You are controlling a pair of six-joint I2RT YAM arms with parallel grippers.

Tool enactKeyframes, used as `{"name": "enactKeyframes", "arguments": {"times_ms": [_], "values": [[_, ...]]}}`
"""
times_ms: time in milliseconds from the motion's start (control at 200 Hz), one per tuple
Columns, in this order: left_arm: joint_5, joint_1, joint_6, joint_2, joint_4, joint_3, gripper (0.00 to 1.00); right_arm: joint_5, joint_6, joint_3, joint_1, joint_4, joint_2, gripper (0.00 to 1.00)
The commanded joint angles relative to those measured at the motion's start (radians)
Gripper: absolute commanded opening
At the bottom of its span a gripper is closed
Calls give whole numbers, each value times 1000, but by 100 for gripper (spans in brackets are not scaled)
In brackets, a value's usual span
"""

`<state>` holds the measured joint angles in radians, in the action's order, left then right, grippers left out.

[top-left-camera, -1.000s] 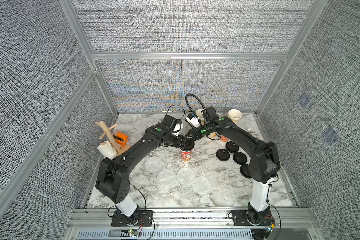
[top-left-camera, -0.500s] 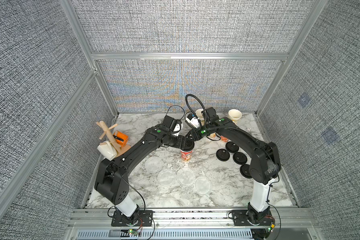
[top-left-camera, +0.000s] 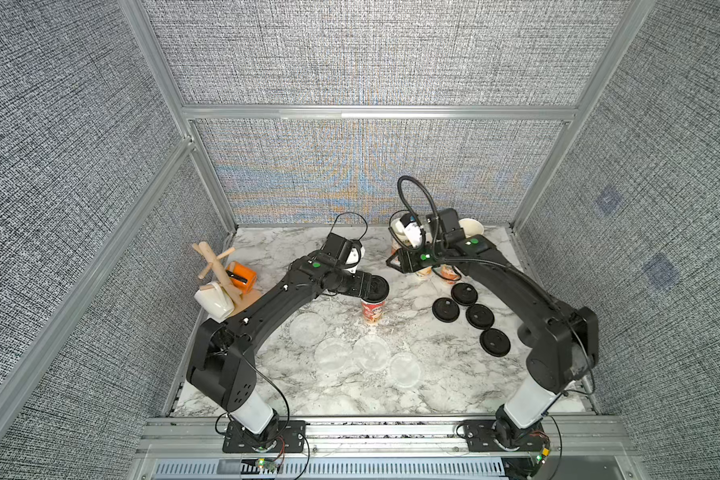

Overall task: Put the leak-proof paper on the milk tea cups
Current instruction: Secure the cup lid on the cup.

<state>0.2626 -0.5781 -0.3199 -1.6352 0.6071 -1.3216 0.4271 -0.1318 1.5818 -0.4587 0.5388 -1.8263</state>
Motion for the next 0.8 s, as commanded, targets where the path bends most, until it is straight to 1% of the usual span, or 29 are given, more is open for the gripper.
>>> {"name": "enactKeyframes", "arguments": {"times_ms": [0, 70, 200, 265, 365, 420, 545, 701, 796], "values": [[-182, 1, 31, -37, 287, 29, 70, -38, -73, -21, -3, -74, 61, 58], [-179, 1, 26, -35, 287, 26, 70, -67, -84, -72, -16, -78, 118, 58], [-166, 1, 22, -34, 289, 17, 70, -202, -121, -223, -97, -100, 246, 58], [-163, 1, 19, -32, 293, 12, 70, -261, -179, -308, -145, -130, 304, 58], [-159, 1, 19, -33, 302, 4, 70, -335, -319, -413, -216, -172, 364, 58], [-157, 1, 14, -32, 303, 0, 70, -373, -414, -445, -251, -184, 375, 58], [-148, 1, 10, -28, 301, -1, 70, -411, -592, -491, -319, -236, 361, 58], [-140, 1, 7, -22, 297, -1, 70, -426, -740, -521, -374, -300, 318, 56], [-140, 1, 6, -20, 298, -1, 70, -436, -796, -543, -391, -335, 306, 55]]}}
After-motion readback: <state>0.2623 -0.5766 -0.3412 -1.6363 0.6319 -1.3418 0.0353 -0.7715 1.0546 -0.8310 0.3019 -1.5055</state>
